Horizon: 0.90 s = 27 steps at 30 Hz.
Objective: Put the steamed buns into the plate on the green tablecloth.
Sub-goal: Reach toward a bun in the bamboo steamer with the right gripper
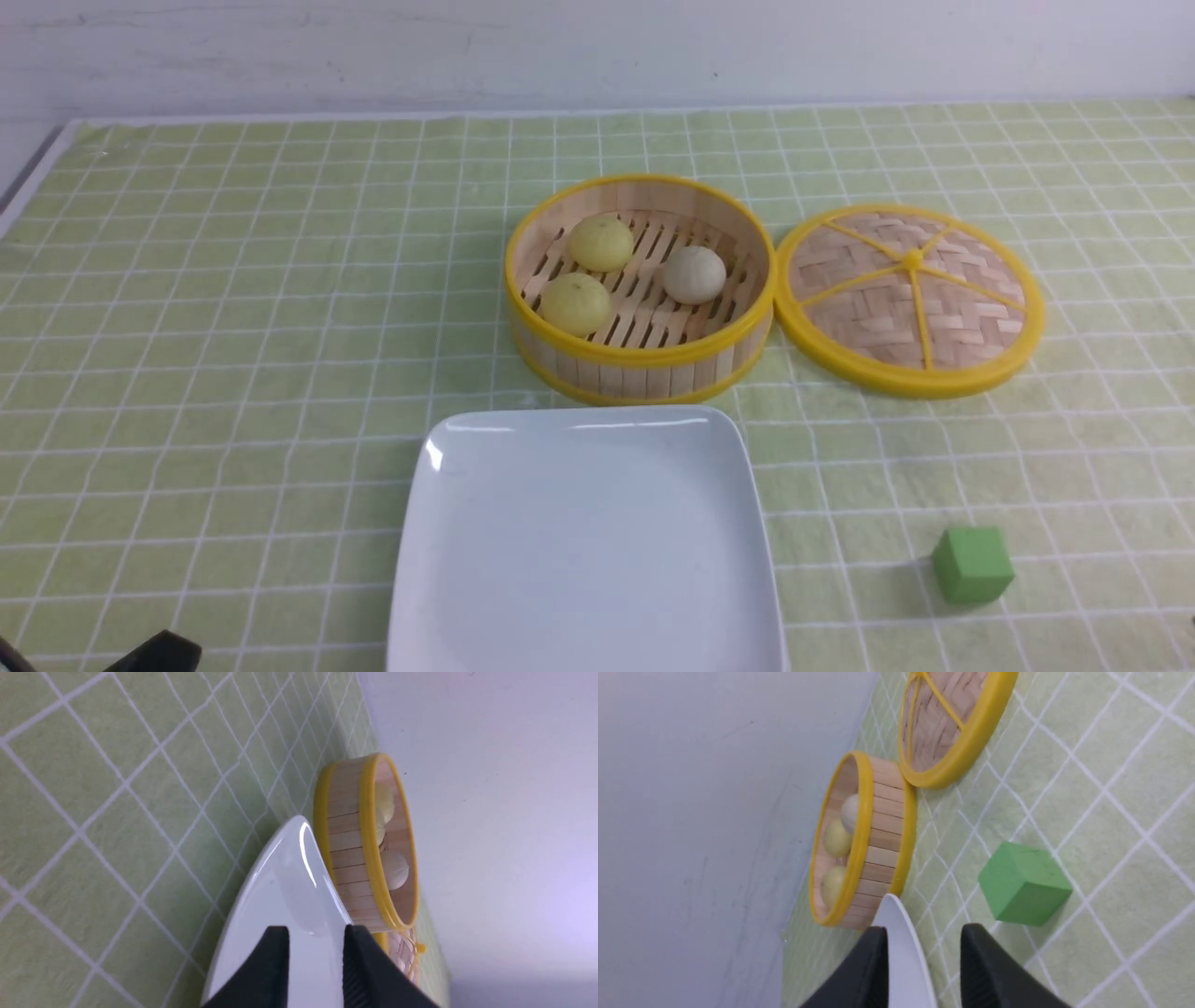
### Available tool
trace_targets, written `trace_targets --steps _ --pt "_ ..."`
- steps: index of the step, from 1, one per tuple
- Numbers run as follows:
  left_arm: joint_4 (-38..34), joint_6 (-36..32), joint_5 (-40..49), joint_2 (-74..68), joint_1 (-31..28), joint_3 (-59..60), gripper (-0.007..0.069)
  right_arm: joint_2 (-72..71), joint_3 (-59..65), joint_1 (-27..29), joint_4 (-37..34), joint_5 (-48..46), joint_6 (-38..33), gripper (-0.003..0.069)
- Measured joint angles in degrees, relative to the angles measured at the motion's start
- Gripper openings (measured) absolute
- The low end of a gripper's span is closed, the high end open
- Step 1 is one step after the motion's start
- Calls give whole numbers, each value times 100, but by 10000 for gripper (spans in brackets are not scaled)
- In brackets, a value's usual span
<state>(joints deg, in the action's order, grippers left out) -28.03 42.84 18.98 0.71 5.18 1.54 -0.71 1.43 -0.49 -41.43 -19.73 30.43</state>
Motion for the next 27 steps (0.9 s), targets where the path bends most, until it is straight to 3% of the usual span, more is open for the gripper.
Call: trace_targets --steps 4,8,10,11,14,16,18,21,22,24,25,27 --pt "15 -620 154 0 0 -565 155 0 -352 0 45 282 -336 230" --pt "471 -1467 900 -403 0 -1802 25 626 -1526 0 932 141 -1630 97" --pt "735 -1563 1332 -760 0 -2061 6 1023 -1856 0 1360 -206 -1917 44" --pt "956 -1609 1931 -1269 0 -2313 2 1578 -2225 0 1993 -703 -2103 0" --pt "1438 -1722 3249 -2564 0 -2717 2 2921 -2922 0 2914 -2015 -2094 -13" --pt "1608 -1906 3721 -3317 0 -2867 2 3781 -3302 0 3052 -2590 -2125 -13" --pt "1684 -2105 3797 -3771 0 -2962 2 4422 -3575 0 2863 -2899 -2407 -13" --pt "1701 -2362 3619 -4431 0 -3053 2 5339 -3964 -162 1977 -3117 -3430 -11" --pt "1661 -2508 3440 -4722 0 -3090 2 6002 -4249 -408 1262 -3204 -4176 -8" --pt "1620 -2600 3311 -4892 0 -3108 2 6369 -4414 -580 829 -3243 -4620 -3" --pt "1565 -2704 3221 -5023 0 -3109 2 6938 -4704 -880 250 -3301 -5228 3" --pt "1494 -2850 3151 -5184 0 -3109 4 7631 -5194 -1264 -184 -3378 -5746 21"
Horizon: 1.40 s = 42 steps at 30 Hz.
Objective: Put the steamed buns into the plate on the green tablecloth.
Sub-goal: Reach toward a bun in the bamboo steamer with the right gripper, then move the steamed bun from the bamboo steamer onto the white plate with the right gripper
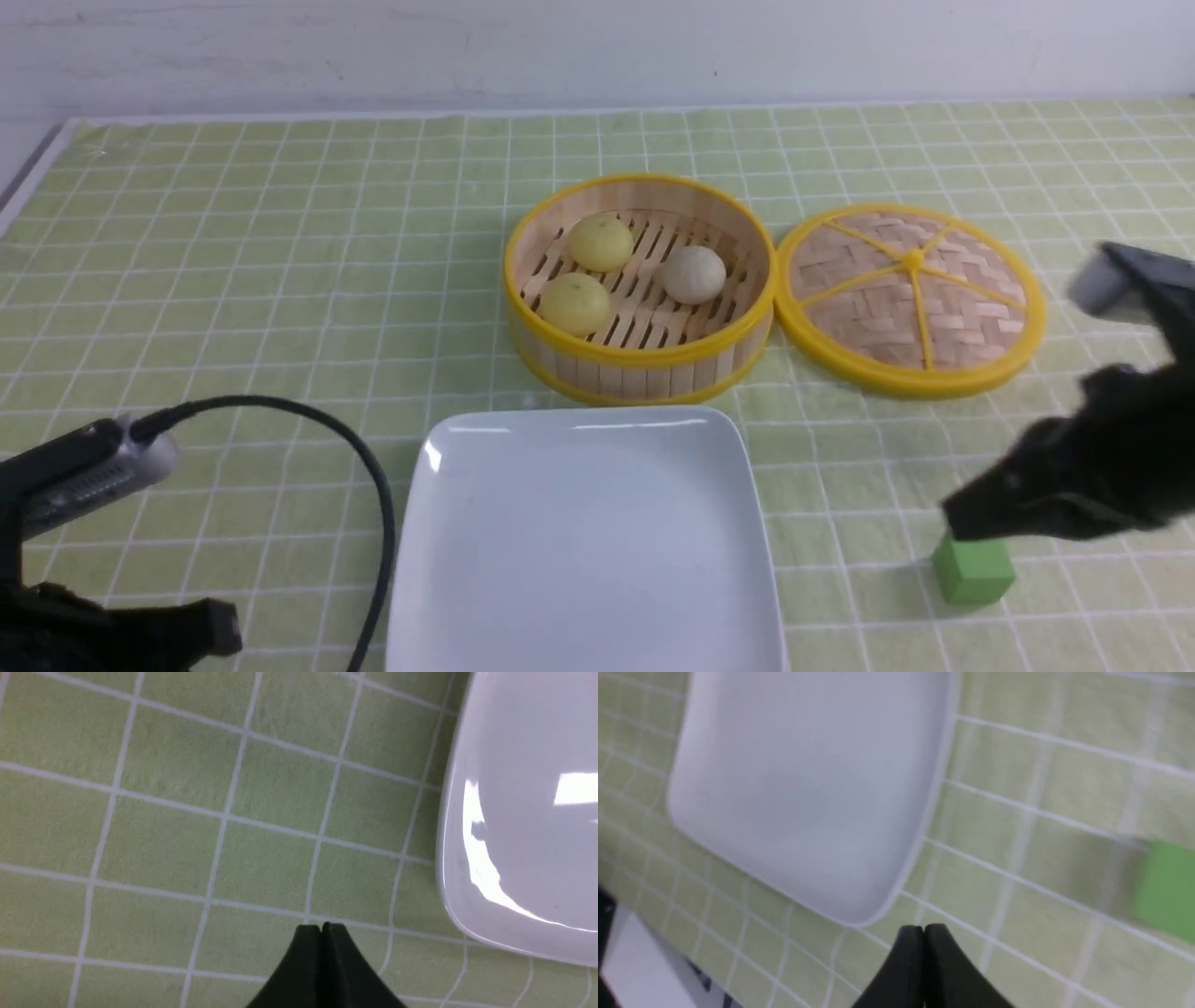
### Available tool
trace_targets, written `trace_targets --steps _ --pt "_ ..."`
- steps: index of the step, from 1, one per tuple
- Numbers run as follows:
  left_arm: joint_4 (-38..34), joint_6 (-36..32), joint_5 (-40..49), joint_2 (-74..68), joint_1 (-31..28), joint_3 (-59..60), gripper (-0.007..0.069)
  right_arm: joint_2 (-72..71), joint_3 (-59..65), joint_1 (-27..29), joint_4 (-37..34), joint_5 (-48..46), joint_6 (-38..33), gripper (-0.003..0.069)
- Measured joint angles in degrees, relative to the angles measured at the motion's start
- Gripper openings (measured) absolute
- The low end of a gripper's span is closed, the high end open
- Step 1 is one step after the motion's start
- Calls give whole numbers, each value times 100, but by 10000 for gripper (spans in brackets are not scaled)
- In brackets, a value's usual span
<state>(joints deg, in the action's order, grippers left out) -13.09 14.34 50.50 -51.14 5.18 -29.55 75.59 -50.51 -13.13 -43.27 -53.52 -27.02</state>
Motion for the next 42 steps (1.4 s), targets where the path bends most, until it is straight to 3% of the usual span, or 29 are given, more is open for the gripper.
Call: trace_targets --steps 9,17,26,29,30,31,34,36,42 --pt "-40 -99 -70 -51 0 0 33 2401 -2531 -396 -34 -2 49 143" --pt "-40 -116 -114 -51 0 -17 57 4262 -5224 -396 1057 128 644 318" --pt "-40 -116 -184 -51 0 -17 70 5491 -6472 -396 1817 406 1230 358" --pt "-40 -116 -186 -51 0 -17 73 5706 -6507 -396 1760 541 1236 343" --pt "-40 -116 -190 -51 0 -17 74 5765 -6528 -408 1715 594 1247 295" --pt "-40 -116 -190 -51 0 -17 74 5770 -6528 -413 1715 594 1247 295" --pt "-40 -116 -190 -51 0 -17 79 5739 -6535 -413 1727 526 1270 101" --pt "-40 -116 -190 -51 0 -17 83 5627 -6535 -413 1743 434 1281 27" --pt "-40 -116 -190 -51 0 -17 90 4708 -6516 -407 1825 -460 1299 18"
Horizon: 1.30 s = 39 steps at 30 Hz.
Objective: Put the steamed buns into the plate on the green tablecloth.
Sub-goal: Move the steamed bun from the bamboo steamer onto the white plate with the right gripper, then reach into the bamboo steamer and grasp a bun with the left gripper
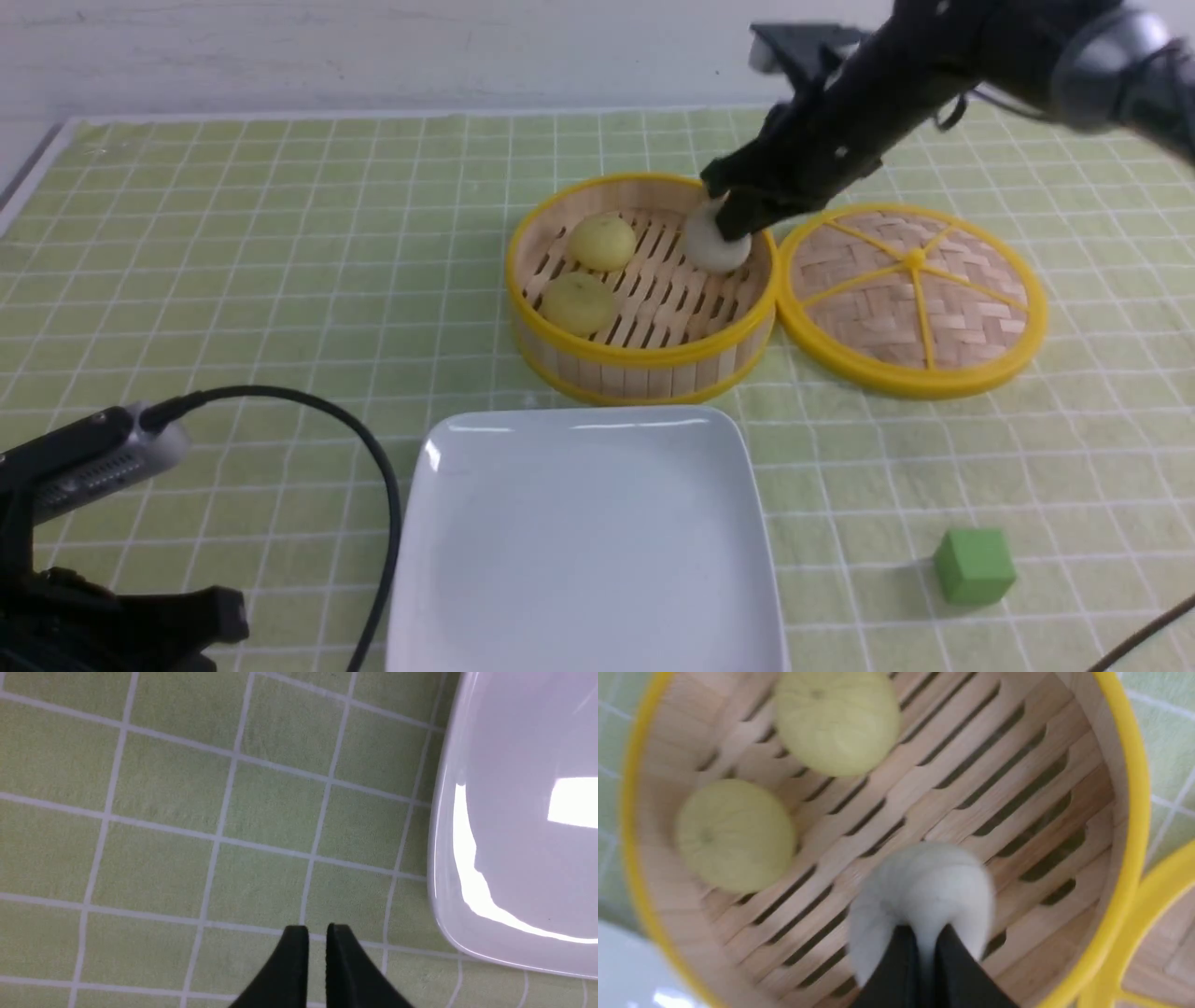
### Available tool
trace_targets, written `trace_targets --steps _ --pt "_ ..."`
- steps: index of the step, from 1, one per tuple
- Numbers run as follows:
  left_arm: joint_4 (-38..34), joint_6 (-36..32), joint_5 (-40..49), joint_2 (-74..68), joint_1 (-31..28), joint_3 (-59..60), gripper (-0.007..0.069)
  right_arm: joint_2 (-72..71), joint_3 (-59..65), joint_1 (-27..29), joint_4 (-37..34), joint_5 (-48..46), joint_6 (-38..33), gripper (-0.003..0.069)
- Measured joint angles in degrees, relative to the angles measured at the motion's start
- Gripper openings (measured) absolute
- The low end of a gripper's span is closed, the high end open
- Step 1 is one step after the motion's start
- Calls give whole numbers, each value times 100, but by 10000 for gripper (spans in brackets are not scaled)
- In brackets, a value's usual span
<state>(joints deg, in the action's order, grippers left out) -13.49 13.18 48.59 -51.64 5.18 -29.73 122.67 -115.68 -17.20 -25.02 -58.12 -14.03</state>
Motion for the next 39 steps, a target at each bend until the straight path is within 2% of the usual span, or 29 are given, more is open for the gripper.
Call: trace_targets --steps 1,4,9,12,17,19,20,22,24,26,29,31,32,34,35,36,37,38,39 --pt "0 0 -7 0 0 0 90 -588 8 -23 -29 -533 0 18" --pt "0 21 -65 0 0 0 92 -1397 358 -189 -244 -1077 0 21" --pt "-7 156 -103 0 0 0 99 -1894 1792 -825 -583 -1032 -100 23" --pt "-7 200 -110 0 0 0 102 -1701 3264 -1479 -685 99 -126 27" --pt "-17 200 -146 0 0 0 108 -1287 3926 -1699 -706 1495 -126 69" --pt "-17 200 -148 0 0 0 108 -1198 3947 -1699 -706 1664 -126 96" --pt "-17 200 -148 0 0 0 108 -1112 3952 -1693 -701 1782 -126 136" --pt "-17 200 -148 0 0 0 111 -1042 3952 -1693 -521 1911 -121 277" --pt "-17 202 -148 0 0 0 117 -1074 3930 -1678 -256 1837 -121 370" --pt "-20 202 -148 0 0 0 125 -1207 3768 -1606 344 1222 -102 480" --pt "-20 214 -148 0 0 0 132 -1509 3265 -1449 1305 170 297 548" --pt "-20 216 -148 0 0 0 134 -1710 3018 -1394 1655 -272 571 545" --pt "-20 216 -156 0 0 0 137 -1901 2788 -1341 1996 -728 886 519" --pt "-20 216 -279 0 0 0 140 -2360 2526 -1291 2348 -1015 1208 430" --pt "-20 211 -301 0 0 0 140 -2360 2526 -1291 2348 -1015 1208 430" --pt "-33 109 -524 -29 0 -15 142 -2781 2545 -1291 2448 -1118 1302 320" --pt "-33 109 -524 -29 0 -23 142 -2830 2575 -1291 2448 -1125 1309 292" --pt "-33 -110 -816 -57 0 -79 142 -3255 2777 -1291 2434 -1151 1350 176" --pt "-38 -137 -856 -57 0 -96 142 -3363 2813 -1291 2432 -1159 1351 160"
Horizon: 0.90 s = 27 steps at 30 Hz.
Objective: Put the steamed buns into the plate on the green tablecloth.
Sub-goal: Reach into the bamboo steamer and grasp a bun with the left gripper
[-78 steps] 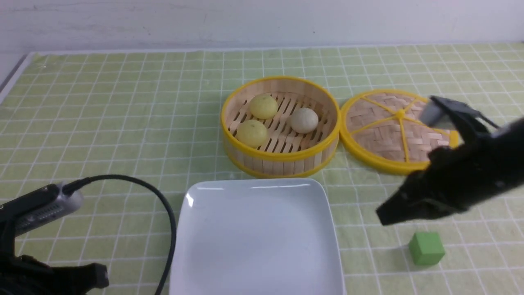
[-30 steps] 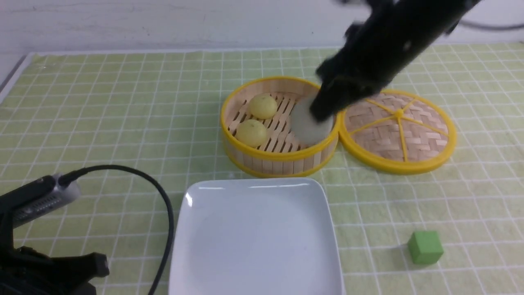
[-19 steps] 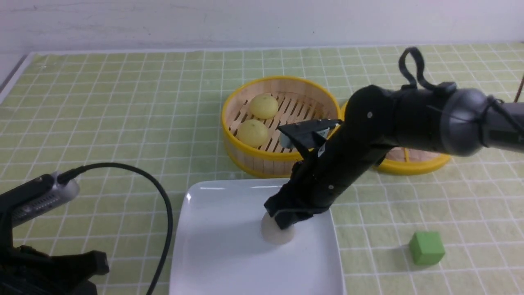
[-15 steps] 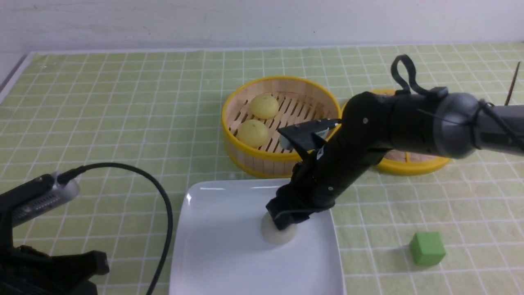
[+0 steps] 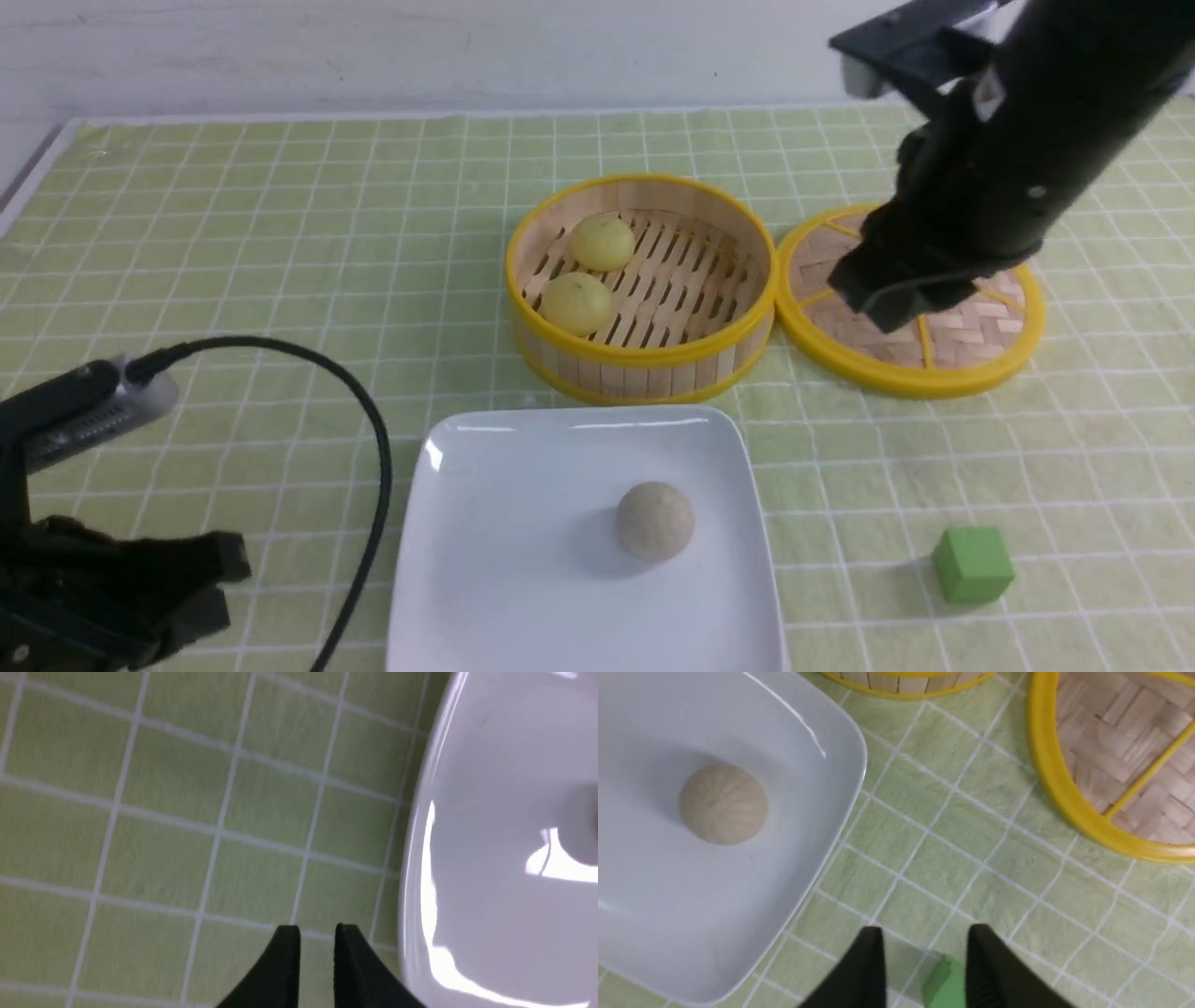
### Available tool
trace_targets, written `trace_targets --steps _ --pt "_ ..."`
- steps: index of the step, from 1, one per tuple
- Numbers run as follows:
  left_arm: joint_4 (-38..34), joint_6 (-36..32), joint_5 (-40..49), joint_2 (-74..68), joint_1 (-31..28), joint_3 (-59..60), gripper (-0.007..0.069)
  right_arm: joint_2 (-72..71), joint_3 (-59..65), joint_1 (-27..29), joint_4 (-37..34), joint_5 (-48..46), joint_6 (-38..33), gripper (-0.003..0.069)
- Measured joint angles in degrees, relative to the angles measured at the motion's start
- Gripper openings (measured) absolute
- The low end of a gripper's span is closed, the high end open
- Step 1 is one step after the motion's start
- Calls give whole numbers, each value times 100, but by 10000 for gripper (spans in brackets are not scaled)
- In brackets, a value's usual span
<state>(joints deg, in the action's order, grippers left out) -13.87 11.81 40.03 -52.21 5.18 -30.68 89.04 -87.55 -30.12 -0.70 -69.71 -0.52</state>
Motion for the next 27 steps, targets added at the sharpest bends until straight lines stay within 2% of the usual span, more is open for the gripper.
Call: trace_targets --steps 1,3,7,11,15,17,21,23,24,25,27 --pt "-73 -208 -301 0 0 -78 143 -456 357 -6 -4 -20 52 53" --pt "-230 -407 -525 -46 0 -178 143 -990 886 -6 -4 -55 52 -5" --pt "-709 -764 -359 -498 0 -690 101 -2154 2269 -1 27 -108 103 -14" --pt "-1168 -1251 379 -1532 0 -1655 9 -3214 3635 -1 16 303 105 -14" --pt "-1526 -1564 876 -2784 220 -2848 3 -4147 4850 -1 16 1137 109 -13" --pt "-1538 -1564 896 -3140 390 -3217 9 -4274 5021 -1 16 1268 109 -13" --pt "-1293 -1181 949 -4334 1107 -4613 108 -4476 5306 -1 -14 1563 109 -8" --pt "-997 -920 997 -4874 1386 -5244 174 -4476 5307 -1 -27 1652 109 -5" --pt "-668 -702 1056 -5270 1552 -5773 238 -4476 5307 -1 -27 1710 109 -5" --pt "-625 -678 1056 -5318 1571 -5900 246 -4476 5307 -1 -27 1710 109 -4" --pt "-225 -504 1130 -5750 1724 -6485 319 -4476 5312 -1 -22 1769 109 -1"
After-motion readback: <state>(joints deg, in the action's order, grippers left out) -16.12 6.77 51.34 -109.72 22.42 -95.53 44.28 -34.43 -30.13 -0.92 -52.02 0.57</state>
